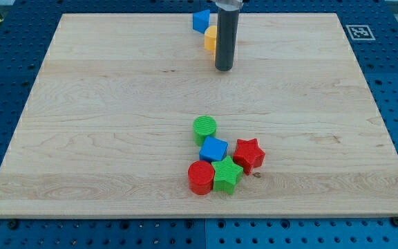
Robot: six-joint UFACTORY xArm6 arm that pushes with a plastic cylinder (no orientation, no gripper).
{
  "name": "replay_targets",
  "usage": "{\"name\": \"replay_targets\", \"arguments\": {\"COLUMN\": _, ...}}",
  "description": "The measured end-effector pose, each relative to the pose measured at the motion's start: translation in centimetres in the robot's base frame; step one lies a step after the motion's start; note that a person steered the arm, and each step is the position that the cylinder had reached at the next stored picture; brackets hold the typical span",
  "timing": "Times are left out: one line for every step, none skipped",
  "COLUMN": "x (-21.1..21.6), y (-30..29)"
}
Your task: Slide yellow heart and yellow hexagon left a bit
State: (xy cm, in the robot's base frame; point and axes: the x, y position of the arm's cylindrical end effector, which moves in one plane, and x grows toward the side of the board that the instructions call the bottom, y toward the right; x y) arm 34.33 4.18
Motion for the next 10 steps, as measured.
{"name": "replay_targets", "arguments": {"x": 0.0, "y": 0.0}}
{"name": "replay_targets", "arguments": {"x": 2.6, "y": 1.0}}
{"name": "replay_targets", "arguments": {"x": 4.3, "y": 5.6}}
{"name": "replay_targets", "arguments": {"x": 1.0, "y": 10.0}}
{"name": "replay_targets", "arguments": {"x": -4.1, "y": 9.8}}
{"name": "replay_targets", "arguments": {"x": -5.5, "y": 9.5}}
{"name": "replay_targets", "arguments": {"x": -5.5, "y": 8.4}}
{"name": "replay_targets", "arguments": {"x": -5.5, "y": 6.1}}
{"name": "replay_targets", "arguments": {"x": -5.5, "y": 3.8}}
{"name": "replay_targets", "arguments": {"x": -5.5, "y": 2.9}}
